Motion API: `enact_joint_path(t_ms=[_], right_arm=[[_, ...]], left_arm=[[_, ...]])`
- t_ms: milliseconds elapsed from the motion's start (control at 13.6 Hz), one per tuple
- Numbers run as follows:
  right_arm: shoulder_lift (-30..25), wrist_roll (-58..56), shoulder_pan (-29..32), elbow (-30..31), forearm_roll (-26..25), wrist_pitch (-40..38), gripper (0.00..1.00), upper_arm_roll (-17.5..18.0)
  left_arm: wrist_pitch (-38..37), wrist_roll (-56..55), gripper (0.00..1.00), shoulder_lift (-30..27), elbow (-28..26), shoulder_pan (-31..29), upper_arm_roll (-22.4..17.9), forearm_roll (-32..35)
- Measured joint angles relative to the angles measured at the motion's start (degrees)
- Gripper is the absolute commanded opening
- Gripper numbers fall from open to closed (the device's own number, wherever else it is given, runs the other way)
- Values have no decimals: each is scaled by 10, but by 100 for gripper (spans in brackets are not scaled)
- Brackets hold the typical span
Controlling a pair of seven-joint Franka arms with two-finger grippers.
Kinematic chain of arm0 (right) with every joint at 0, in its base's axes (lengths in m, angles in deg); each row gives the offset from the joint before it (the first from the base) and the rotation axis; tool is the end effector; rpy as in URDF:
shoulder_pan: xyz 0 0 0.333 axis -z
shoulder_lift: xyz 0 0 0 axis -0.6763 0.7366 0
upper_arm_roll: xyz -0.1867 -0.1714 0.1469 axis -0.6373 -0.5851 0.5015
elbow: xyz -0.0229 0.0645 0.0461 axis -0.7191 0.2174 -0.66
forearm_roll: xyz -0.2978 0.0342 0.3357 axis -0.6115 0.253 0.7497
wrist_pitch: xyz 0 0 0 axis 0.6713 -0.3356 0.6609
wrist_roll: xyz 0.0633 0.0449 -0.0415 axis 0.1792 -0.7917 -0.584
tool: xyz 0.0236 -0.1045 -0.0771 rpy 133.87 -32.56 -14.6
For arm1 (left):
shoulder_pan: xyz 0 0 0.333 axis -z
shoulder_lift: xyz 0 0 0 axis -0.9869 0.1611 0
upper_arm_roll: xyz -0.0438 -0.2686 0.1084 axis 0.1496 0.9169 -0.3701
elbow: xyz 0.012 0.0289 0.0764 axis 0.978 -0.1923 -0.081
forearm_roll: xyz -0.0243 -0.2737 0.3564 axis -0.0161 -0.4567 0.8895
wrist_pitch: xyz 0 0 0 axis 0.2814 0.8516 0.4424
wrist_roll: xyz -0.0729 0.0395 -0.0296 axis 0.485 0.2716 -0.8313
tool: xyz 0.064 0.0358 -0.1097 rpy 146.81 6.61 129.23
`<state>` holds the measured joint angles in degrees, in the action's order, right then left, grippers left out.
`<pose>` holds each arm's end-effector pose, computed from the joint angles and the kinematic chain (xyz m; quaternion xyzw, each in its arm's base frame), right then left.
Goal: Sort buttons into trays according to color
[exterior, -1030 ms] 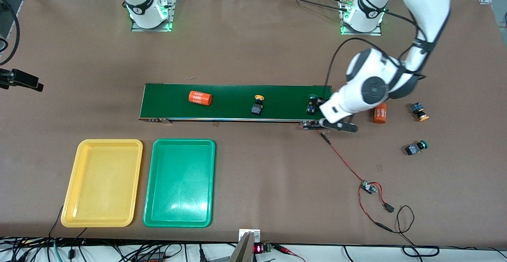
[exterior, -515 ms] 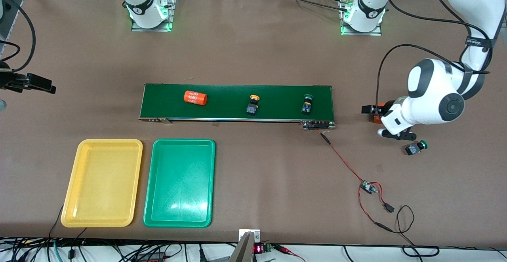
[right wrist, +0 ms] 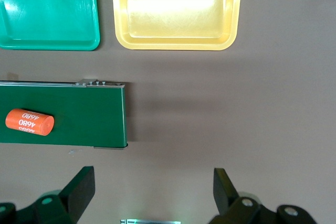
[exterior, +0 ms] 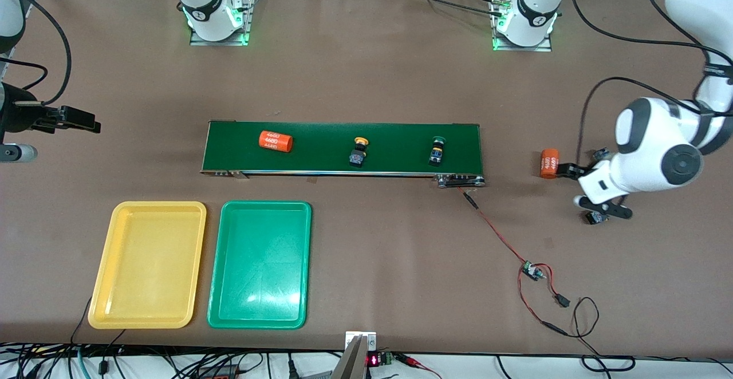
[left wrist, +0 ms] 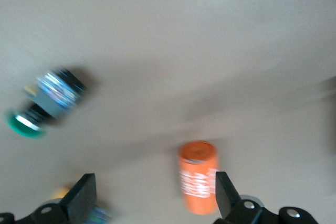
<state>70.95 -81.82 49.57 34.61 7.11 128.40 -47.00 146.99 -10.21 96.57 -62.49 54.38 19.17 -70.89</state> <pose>0.6464 -0.0508 0.4826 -0.9956 -0.0044 0.0928 0.0103 0.6526 0.0463 0.1912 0.9802 -0.1705 -0.1002 0.0072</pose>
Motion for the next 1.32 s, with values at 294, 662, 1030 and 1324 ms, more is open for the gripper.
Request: enact_joint_path(t_ms=[294, 662, 1030, 1324], right_arm=[[4, 0, -2, 0, 1, 0, 100, 0], [5, 0, -1, 1, 2, -2, 100, -1], [6, 0, -1, 4, 3, -4, 100, -2], [14, -10, -3, 7, 4, -20, 100, -2]], left_arm=[[0, 194, 100, 51, 67, -29, -1, 11], [23, 407, 100, 117, 120, -32, -1, 13], [108, 557, 100, 157, 132, -36, -20, 15], [107, 565, 100, 167, 133, -49, -25, 15]])
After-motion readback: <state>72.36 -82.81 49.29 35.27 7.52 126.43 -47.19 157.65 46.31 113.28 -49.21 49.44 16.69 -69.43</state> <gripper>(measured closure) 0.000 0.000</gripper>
